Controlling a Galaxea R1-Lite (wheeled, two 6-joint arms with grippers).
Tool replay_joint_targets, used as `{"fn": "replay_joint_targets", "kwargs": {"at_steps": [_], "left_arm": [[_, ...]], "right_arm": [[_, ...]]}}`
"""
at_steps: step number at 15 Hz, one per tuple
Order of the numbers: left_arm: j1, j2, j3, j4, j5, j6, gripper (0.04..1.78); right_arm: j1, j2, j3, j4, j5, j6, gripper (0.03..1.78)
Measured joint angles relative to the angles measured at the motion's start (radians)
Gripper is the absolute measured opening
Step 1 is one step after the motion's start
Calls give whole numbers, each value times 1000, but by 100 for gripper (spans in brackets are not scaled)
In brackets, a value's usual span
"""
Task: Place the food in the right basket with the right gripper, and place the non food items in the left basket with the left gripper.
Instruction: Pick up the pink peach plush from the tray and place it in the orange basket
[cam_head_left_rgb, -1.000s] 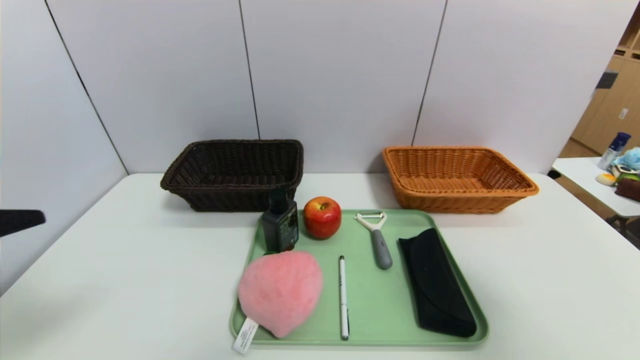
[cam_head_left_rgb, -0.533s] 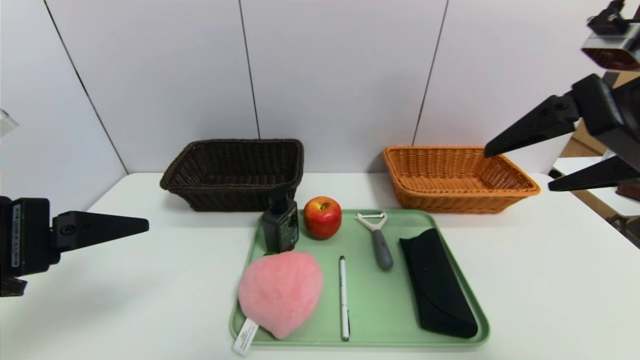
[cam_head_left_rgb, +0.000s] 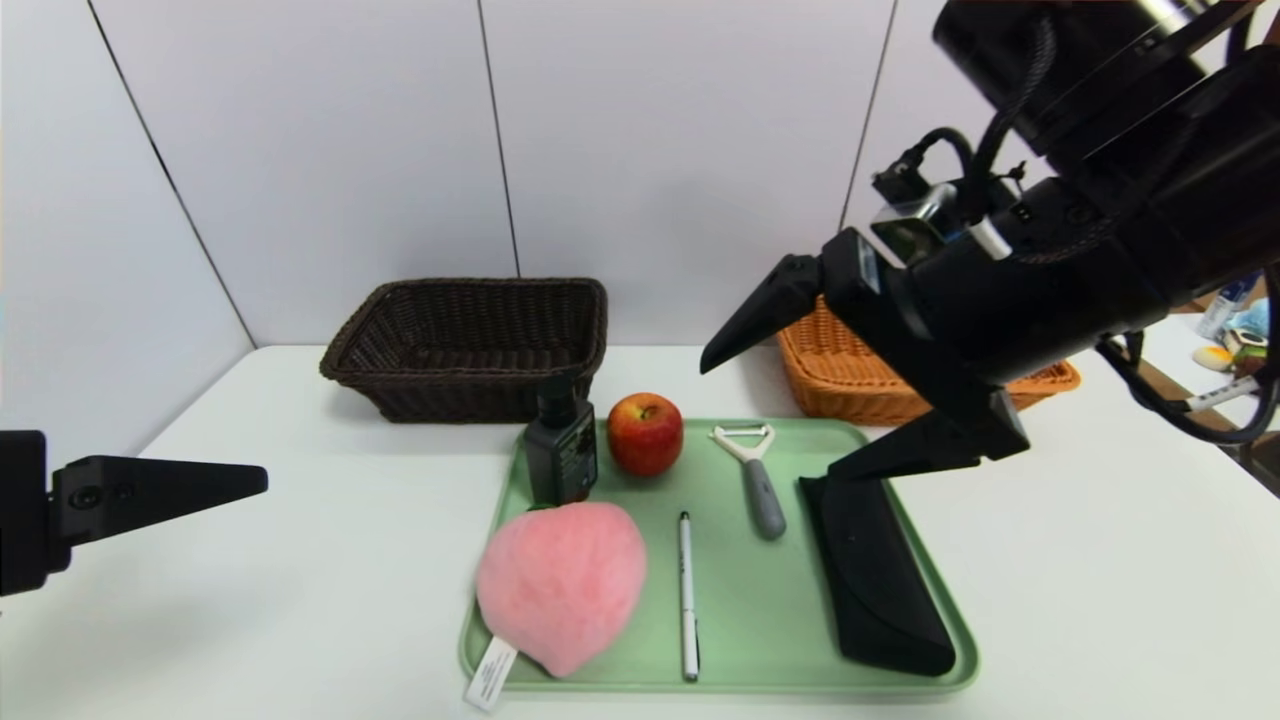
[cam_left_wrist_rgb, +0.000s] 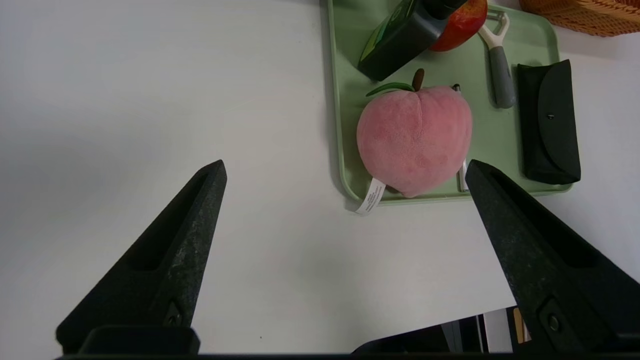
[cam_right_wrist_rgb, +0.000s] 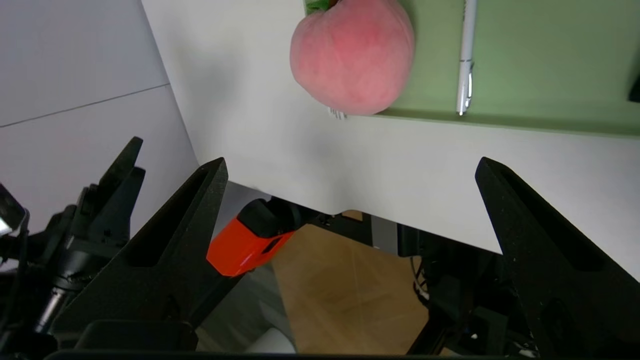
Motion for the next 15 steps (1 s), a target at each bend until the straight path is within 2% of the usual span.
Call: {"fn": "replay_joint_targets", "kwargs": {"at_steps": [5,9,12,15], "left_arm": [[0,-69,21,27,6,-1,169],[0,-107,34,51,6,0,169],[0,-127,38,52,6,0,169],[0,-139,44,51,2,1,169]], "right_arm": [[53,87,1,-80,4,34,171],[70,146,1,-100,4,59,171],[103,184,-2,-134,4,109,171],[129,219,-2,-143,4,126,171]]}}
